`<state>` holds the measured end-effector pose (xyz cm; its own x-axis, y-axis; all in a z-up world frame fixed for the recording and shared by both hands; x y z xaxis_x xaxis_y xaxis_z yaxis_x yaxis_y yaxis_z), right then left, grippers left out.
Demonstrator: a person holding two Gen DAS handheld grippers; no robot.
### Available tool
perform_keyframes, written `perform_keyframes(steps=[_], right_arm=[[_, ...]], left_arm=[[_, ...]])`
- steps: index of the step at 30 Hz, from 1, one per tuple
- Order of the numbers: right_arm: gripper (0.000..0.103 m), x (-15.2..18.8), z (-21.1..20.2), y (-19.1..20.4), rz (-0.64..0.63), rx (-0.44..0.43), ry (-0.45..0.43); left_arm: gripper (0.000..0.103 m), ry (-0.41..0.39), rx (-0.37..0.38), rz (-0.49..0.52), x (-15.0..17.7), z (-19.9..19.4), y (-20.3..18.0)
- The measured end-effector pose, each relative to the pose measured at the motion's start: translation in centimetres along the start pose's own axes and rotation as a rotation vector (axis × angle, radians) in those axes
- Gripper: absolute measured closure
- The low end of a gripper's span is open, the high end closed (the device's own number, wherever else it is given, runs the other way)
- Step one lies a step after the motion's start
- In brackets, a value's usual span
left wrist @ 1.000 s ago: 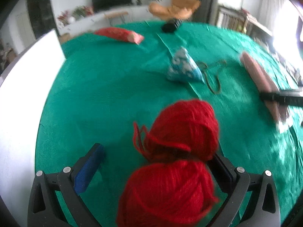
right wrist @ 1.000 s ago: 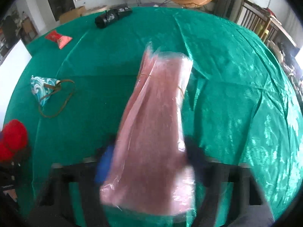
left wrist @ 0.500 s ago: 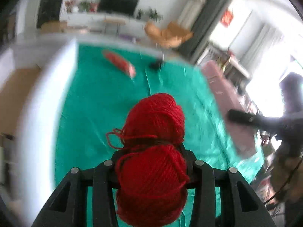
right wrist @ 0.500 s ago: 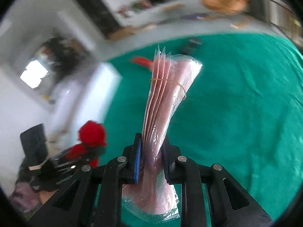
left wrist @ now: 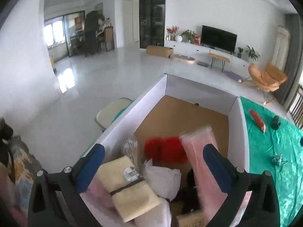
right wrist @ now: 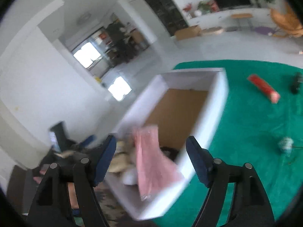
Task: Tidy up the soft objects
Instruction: 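Drop the red yarn and pink bagged dress into the white box, opening both tools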
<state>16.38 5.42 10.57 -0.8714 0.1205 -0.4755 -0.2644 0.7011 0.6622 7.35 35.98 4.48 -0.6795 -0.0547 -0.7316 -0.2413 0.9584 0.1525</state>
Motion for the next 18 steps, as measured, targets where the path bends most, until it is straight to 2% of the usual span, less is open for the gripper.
perform_keyframes(steps=[2, 4, 6, 7, 10, 11, 14, 16, 18], right_arm=[[0.024, 1.1, -0.8, -3.5, -0.031, 0.14, -0.06], [0.024, 2.8, -2.1, -9.8, -0.087, 0.368, -0.128], [0.024, 4.4, -3.4, -15.8, -0.106, 0.555, -0.172], [0.024, 5.8, -4.8, -19.9, -0.086, 0.659, -0.197], [0.024, 8.6, -8.0, -26.9, 0.008, 0.798, -0.237], [0.024, 9.0, -8.9, -28.2, 0.034, 0.824, -0.254], [0.024, 9.3, -10.6, -30.6, 0.085, 0.878, -0.295], [0.024, 9.0, -10.8, -31.9, 0.092, 0.895, -0.291], [0.024, 9.4, -10.7, -33.0, 0.106, 0.899, -0.282]], left_arm=[[0.0, -0.013, 0.034, -0.001, 0.2, -0.6, -1.2], [0.0, -0.028, 0.118, 0.027, 0.4, -1.7, -4.2], [0.0, -0.054, 0.266, 0.071, 0.0, -2.9, -9.1], [0.0, -0.065, 0.314, 0.084, 0.0, -3.6, -10.7], [0.0, -0.069, 0.557, 0.171, 1.1, -5.3, -20.2], [0.0, -0.056, 0.593, 0.201, 1.3, -5.5, -22.3], [0.0, 0.019, 0.706, 0.339, 4.6, -4.2, -30.8], [0.0, 0.059, 0.699, 0.403, 6.4, -1.9, -35.0], [0.0, 0.086, 0.615, 0.45, 7.8, 1.1, -37.5]])
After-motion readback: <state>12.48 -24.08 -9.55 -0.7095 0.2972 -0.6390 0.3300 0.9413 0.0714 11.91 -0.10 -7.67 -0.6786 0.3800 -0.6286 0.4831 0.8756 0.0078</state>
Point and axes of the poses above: each gripper's, at about its wrist camera, not at the fingertips, and z roughly the way its jaws point, y to its left, x to its underside, the point moved 4 cm from there along z, roughly the way its jaws point, and after that the axes turned 15 degrees about z, right-handed, at the moved point
